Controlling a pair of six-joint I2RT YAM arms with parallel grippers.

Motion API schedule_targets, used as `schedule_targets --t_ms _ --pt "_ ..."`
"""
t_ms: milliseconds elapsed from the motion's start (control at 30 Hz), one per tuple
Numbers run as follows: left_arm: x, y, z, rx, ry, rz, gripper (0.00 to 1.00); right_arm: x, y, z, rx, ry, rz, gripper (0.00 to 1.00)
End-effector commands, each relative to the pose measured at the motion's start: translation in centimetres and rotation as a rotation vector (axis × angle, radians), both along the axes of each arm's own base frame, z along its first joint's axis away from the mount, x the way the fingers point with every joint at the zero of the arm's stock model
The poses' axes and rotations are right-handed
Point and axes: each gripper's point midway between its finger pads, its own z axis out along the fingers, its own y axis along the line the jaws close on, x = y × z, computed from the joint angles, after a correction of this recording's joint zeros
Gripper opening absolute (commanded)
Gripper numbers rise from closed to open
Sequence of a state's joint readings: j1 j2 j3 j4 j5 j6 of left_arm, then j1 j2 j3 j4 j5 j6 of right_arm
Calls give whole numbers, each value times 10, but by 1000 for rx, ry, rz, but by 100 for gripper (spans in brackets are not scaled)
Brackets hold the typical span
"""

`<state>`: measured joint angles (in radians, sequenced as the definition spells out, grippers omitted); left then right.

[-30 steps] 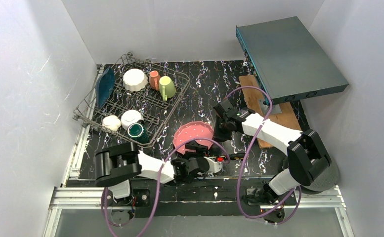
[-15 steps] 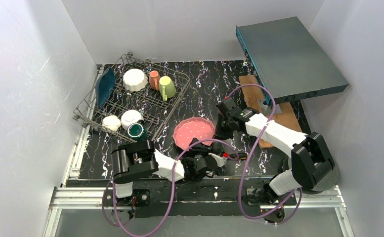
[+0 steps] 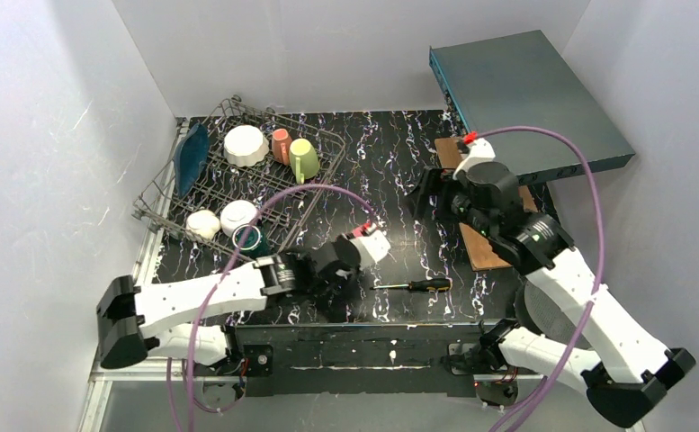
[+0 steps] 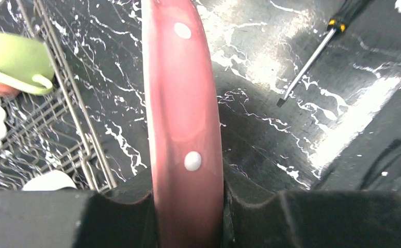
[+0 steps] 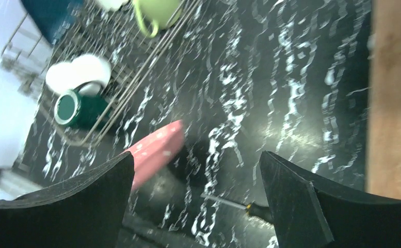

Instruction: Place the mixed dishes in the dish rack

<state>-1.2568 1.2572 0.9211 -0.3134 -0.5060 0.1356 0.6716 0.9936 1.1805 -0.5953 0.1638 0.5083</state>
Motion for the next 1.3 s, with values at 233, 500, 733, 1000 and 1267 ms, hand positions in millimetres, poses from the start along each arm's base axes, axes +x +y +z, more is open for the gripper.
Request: schedule_targets --t_ms 233,500,733,1000,1267 --pt "37 58 162 -484 28 159 0 4 -40 -19 -72 -83 -139 98" --pt "98 108 206 -567 -9 238 0 3 -19 -33 -73 11 -57 98" --pt "144 135 196 -647 87 278 0 7 -13 -30 -93 33 -42 98" --pt "161 136 161 -635 119 250 0 12 -1 -33 -100 83 -13 98" --pt "170 143 125 -580 69 247 0 16 9 -27 -95 105 8 98"
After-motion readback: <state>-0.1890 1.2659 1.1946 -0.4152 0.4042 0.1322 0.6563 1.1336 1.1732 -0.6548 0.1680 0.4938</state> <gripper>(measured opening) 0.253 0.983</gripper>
